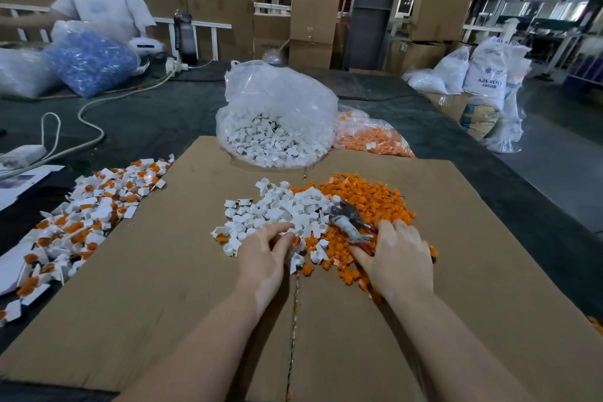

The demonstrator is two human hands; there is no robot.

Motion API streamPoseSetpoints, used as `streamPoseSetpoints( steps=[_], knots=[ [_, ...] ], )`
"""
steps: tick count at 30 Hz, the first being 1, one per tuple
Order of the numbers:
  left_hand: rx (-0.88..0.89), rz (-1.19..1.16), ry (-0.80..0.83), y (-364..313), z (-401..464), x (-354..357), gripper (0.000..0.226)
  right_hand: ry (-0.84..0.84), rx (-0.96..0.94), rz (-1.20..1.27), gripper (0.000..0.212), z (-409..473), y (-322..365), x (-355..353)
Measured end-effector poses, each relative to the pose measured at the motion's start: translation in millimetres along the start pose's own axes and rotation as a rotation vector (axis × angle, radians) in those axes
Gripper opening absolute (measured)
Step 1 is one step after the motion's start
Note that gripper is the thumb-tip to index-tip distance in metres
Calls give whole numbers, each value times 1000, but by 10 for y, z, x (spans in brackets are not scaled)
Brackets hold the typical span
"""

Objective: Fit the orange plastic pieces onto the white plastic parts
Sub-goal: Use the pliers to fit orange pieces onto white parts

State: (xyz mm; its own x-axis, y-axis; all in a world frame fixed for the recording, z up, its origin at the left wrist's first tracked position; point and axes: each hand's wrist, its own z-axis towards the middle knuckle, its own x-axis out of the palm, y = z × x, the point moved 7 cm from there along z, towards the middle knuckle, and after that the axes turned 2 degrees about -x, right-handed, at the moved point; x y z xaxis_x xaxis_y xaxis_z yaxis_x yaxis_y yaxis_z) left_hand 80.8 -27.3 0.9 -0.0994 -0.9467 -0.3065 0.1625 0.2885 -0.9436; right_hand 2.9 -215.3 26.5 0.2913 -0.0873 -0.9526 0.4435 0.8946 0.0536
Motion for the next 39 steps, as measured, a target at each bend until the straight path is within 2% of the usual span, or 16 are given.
streamPoseSetpoints(
  steps=[4,6,8,10,12,14,18,21,24,32,39],
  knots=[
    [4,30,1,26,15,-1,26,38,43,-104,63,-8,-40,84],
    [8,26,-2,44,23,-2,26,-6,27,-146,65,-35,23,41],
    [2,12,5,64,28,18,25,-159,-102,-11,49,-61,218,-87],
    [-20,-19,22,89,40,47,24,-329,-298,227,33,-153,473,-188],
    [-10,-15,39,86,37,59,22,-319,-439,426,26,-250,704,-200],
    [24,19,62,77,33,63,22,-265,-483,539,22,-282,816,-159],
    [27,-15,95,90,8,51,22,-322,-429,624,5,-270,815,-148],
    [-41,-150,159,118,-41,71,35,-345,-382,648,9,-271,777,-128],
    [-11,-111,215,92,-62,107,44,-358,-351,665,11,-279,730,-106],
    [-2,-152,197,62,-76,105,33,-335,-347,663,7,-292,729,-93],
    [93,-73,157,13,-98,81,39,-335,-360,643,4,-291,738,-105]
  ],
)
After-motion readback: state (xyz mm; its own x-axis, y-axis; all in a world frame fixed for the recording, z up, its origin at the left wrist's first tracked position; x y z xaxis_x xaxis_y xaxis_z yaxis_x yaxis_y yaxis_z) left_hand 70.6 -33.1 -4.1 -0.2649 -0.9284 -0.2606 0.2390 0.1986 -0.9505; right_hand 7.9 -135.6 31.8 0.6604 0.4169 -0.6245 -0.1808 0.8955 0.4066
